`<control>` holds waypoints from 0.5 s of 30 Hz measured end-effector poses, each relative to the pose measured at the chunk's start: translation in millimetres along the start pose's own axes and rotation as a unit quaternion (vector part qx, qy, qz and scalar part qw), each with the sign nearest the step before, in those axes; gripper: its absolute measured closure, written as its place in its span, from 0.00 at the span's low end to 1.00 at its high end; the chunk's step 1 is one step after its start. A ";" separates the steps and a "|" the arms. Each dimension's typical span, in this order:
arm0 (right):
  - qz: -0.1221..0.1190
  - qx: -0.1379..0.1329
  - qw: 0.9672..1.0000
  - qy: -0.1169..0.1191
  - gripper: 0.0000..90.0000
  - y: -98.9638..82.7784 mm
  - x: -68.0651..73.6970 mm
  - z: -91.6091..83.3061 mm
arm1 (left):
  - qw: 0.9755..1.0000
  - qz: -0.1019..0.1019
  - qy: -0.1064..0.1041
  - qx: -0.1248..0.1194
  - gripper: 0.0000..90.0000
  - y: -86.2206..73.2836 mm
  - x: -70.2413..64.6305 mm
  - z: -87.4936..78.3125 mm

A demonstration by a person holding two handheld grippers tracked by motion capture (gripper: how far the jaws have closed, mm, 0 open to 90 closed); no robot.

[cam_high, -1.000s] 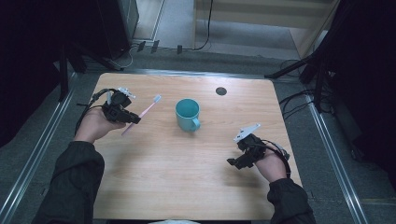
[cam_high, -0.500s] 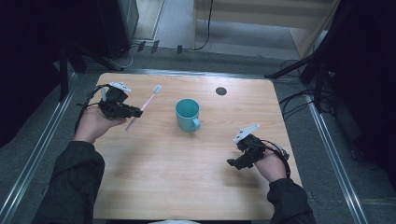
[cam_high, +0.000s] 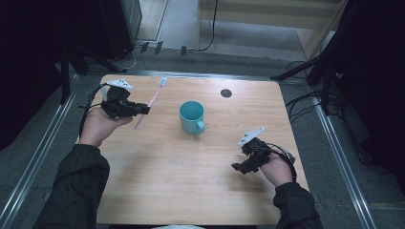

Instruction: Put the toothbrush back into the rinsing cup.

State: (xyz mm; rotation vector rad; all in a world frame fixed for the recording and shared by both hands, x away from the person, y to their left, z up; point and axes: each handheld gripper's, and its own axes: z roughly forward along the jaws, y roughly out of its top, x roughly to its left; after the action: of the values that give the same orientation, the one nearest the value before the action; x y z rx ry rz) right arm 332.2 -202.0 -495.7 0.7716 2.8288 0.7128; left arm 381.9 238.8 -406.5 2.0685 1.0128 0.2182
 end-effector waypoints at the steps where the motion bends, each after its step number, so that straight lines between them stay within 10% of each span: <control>1: 0.000 0.000 1.000 0.001 0.22 0.0 0.1 0.1 | 1.000 0.002 0.001 -0.004 0.87 0.9 -1.2 -0.3; 15: -0.002 0.002 1.000 0.002 0.22 -0.5 0.8 0.9 | 0.998 0.008 0.001 -0.055 0.87 10.2 -16.3 3.9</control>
State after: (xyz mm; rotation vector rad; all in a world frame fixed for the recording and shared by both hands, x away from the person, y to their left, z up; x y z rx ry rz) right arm 331.6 -201.6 -496.8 0.7670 2.8354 0.7084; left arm 378.9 221.0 -398.7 1.9778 0.9636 0.2789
